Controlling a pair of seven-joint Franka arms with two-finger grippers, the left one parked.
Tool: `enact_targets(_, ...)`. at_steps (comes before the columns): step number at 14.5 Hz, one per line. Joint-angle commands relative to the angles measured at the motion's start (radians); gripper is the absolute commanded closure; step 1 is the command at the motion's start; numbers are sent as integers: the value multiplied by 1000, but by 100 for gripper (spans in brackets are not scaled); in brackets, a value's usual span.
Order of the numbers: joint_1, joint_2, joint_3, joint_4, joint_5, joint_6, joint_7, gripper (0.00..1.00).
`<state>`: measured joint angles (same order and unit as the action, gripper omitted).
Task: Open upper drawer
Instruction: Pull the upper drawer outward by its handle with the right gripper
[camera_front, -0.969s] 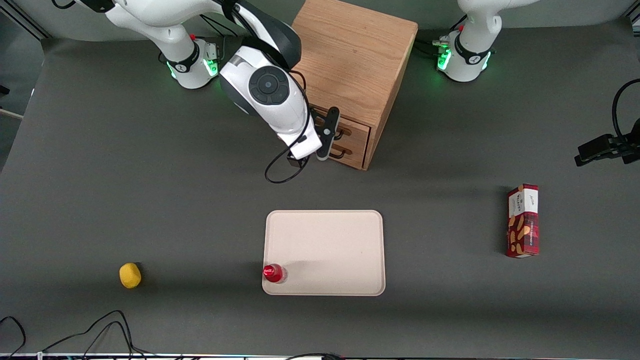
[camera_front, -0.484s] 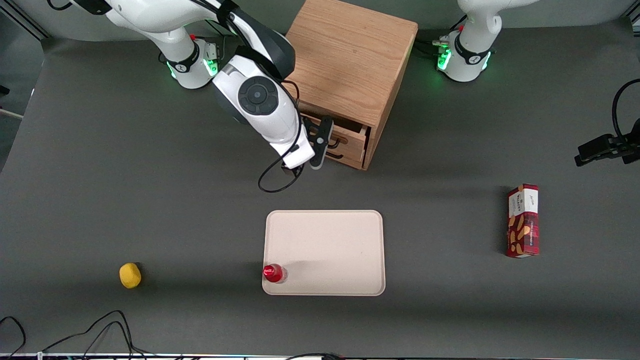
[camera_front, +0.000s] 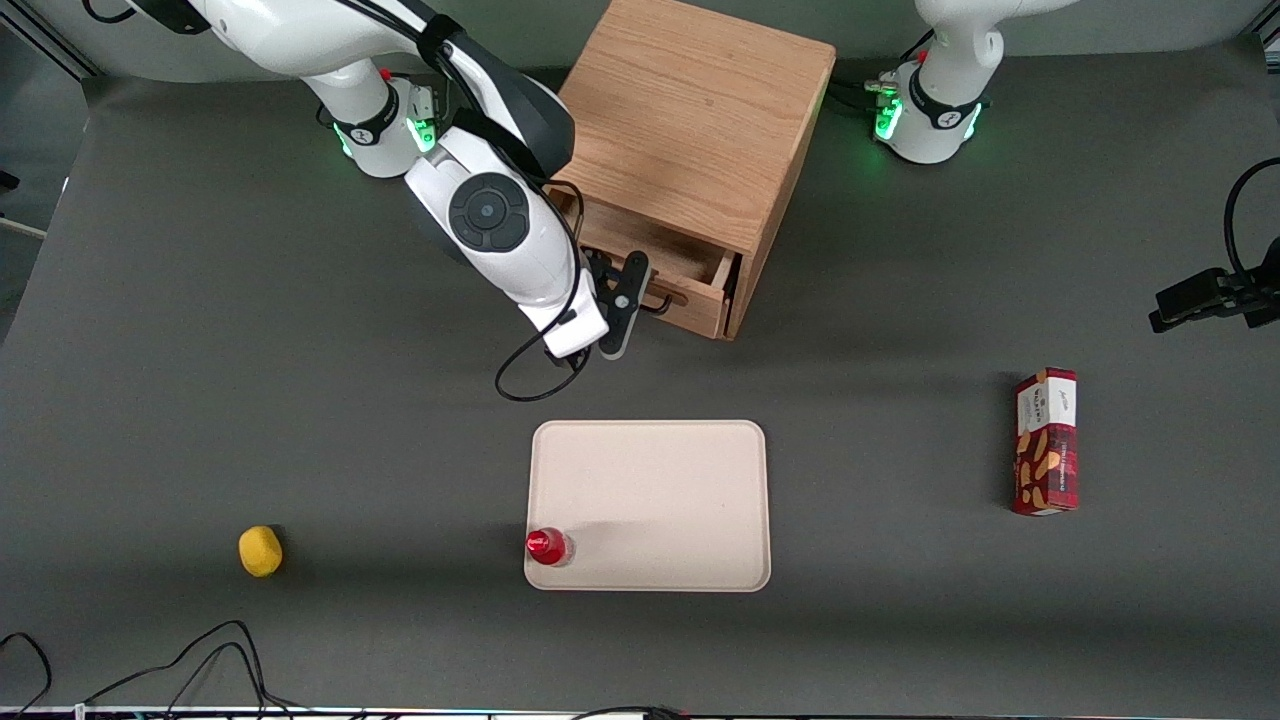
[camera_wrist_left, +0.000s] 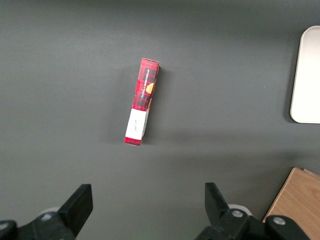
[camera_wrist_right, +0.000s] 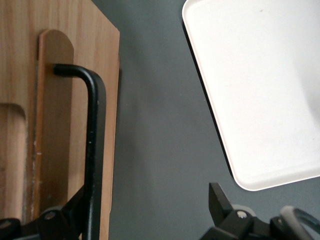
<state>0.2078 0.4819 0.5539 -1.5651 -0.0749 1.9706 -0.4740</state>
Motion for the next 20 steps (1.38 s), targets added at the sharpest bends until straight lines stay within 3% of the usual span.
enact_targets(1, -18, 30, 3, 43, -19, 4, -35, 0)
enact_targets(20, -76, 113, -35, 161, -16, 19, -113, 0)
